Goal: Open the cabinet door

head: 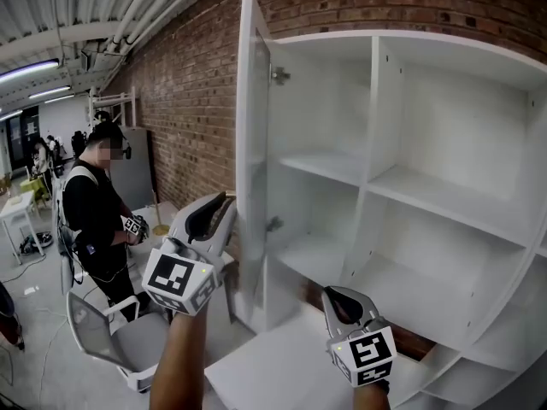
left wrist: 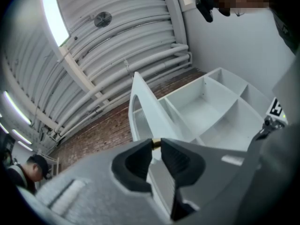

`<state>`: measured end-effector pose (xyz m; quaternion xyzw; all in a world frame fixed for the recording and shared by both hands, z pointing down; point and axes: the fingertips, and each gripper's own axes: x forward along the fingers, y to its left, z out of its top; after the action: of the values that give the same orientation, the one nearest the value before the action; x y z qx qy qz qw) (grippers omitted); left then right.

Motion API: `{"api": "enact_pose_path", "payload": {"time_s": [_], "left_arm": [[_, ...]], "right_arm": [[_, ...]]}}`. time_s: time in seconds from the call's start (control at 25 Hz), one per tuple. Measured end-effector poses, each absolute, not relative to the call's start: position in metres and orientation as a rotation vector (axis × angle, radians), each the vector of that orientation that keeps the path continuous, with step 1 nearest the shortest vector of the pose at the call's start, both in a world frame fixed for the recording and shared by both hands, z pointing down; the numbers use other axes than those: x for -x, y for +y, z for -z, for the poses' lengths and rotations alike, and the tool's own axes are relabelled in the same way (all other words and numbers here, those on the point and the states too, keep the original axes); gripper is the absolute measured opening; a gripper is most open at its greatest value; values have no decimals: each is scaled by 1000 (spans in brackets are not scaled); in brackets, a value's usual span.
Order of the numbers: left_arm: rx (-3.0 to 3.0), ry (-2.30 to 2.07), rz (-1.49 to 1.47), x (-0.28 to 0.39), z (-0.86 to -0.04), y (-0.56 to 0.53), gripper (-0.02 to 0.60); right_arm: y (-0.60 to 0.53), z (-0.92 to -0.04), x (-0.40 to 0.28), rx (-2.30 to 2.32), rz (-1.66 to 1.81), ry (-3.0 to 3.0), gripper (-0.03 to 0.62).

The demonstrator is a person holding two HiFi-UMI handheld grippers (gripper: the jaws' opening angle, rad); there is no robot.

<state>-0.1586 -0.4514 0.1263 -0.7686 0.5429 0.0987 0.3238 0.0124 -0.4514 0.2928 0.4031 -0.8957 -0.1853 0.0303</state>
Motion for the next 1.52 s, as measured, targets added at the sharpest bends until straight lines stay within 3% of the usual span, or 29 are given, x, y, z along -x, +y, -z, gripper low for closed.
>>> {"api": "enact_pose_path", "payload": {"time_s": [0.56,1.52], "left_arm": [[1888,1603,-144,250,-140,-445,3],[1897,1712,78,318,-211,-392,2]], "right_arm": [[-434,-311,62,-1090,575,-2828,5],[-418,-300,175,-850,599,-2960,5]]}}
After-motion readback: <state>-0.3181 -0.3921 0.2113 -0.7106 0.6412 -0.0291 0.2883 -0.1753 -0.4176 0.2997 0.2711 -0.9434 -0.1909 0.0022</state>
